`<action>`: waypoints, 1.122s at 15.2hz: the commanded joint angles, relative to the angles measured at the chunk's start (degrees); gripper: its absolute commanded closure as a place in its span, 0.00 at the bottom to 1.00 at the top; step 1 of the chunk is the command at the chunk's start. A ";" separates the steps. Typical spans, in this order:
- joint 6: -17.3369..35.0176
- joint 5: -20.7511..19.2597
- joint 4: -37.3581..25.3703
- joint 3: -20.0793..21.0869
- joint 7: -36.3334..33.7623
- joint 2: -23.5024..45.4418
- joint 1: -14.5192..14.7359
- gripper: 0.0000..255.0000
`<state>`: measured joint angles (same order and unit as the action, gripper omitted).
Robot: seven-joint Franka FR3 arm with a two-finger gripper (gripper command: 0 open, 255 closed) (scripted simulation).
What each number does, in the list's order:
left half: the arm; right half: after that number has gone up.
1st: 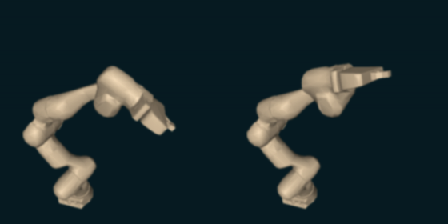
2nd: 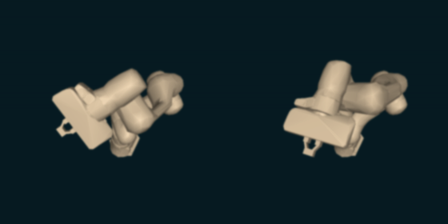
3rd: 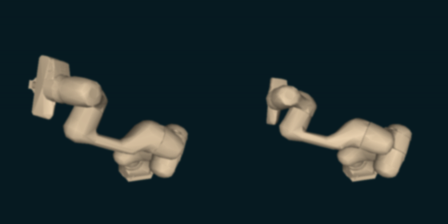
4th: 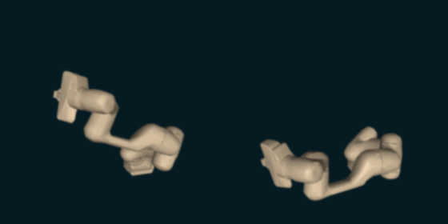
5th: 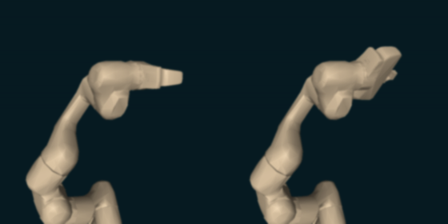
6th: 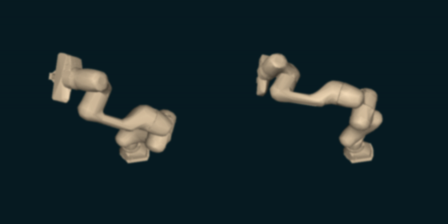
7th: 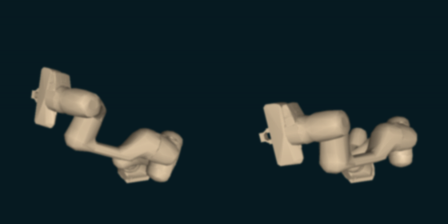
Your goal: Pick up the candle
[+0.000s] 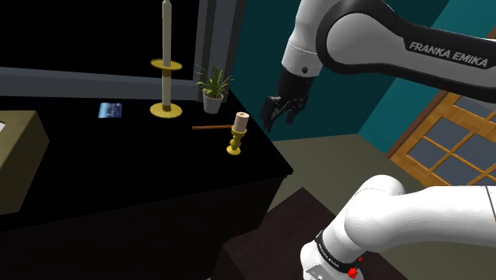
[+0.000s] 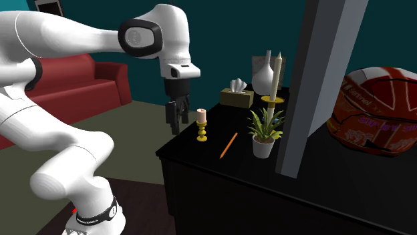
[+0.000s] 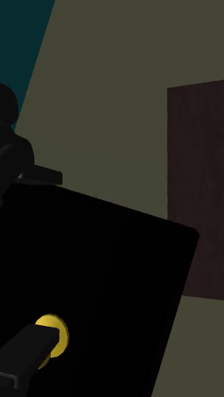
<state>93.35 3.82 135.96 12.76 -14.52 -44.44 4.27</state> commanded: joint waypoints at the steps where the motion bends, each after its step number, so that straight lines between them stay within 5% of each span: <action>1: 1.92 1.10 -1.37 2.43 -2.75 0.97 0.41 0.00; 7: 8.45 2.53 -5.85 10.22 -10.93 5.35 0.52 0.00; 17: 13.99 3.31 0.34 11.13 -11.29 4.69 1.05 0.00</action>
<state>107.12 7.09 136.06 23.85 -25.79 -39.72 5.29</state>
